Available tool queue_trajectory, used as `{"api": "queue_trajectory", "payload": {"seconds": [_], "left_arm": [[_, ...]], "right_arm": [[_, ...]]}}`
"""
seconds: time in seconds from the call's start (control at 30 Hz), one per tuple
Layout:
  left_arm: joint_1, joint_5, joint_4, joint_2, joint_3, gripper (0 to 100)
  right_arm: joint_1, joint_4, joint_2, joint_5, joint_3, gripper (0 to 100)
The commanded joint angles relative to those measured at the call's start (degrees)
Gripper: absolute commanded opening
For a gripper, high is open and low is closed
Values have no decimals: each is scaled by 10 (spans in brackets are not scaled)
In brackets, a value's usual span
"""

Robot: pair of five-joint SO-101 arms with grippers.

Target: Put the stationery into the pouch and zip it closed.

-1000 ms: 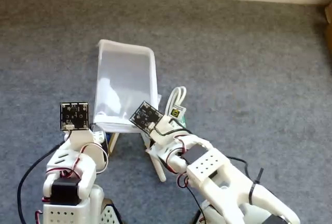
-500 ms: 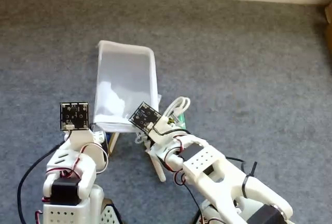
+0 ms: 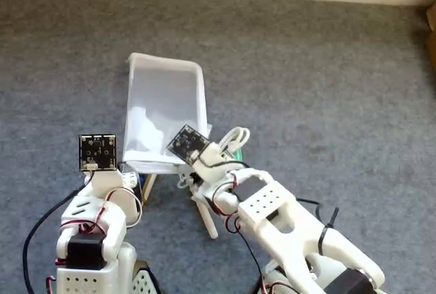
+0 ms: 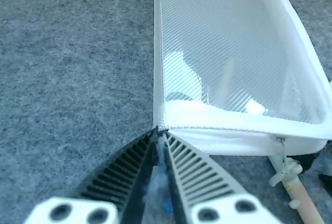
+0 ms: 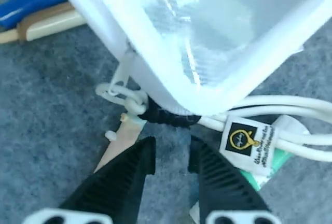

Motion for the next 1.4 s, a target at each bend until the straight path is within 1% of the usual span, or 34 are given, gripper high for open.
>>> {"api": "queue_trajectory", "payload": {"seconds": [0.0, 0.2, 0.27, 0.4, 0.5, 0.57, 0.63, 0.7, 0.83, 1.07, 1.23, 1.37], "left_arm": [[-6, 7, -15, -7, -22, 6], [-6, 7, -16, -7, -24, 6], [-2, 7, -16, -7, -25, 6], [-1, 8, -27, -7, -24, 6], [-1, 9, -33, -7, -24, 6], [-1, 28, -33, -7, -25, 6], [-1, 42, -33, -7, -25, 6], [-1, 42, -33, -7, -25, 6], [-1, 42, -33, -7, -25, 6], [-1, 42, -33, -7, -26, 6], [-1, 42, -33, -7, -26, 6], [-1, 42, -32, -7, -25, 6]], "right_arm": [[9, 14, -7, -38, -48, 184], [-3, 64, -23, -40, -77, 186], [-7, 80, -55, -40, -85, 186], [-36, 95, -155, -49, -86, 187], [-65, 92, -215, -48, -71, 187], [-78, 87, -228, -47, -57, 187], [-88, 55, -228, -46, -51, 188], [-100, 14, -227, -20, -40, 188], [-111, -57, -200, 17, 1, 188], [-110, -144, -57, 21, -9, 188], [-109, -153, 12, 21, -64, 188], [-108, -153, 36, 20, -102, 188]]}}
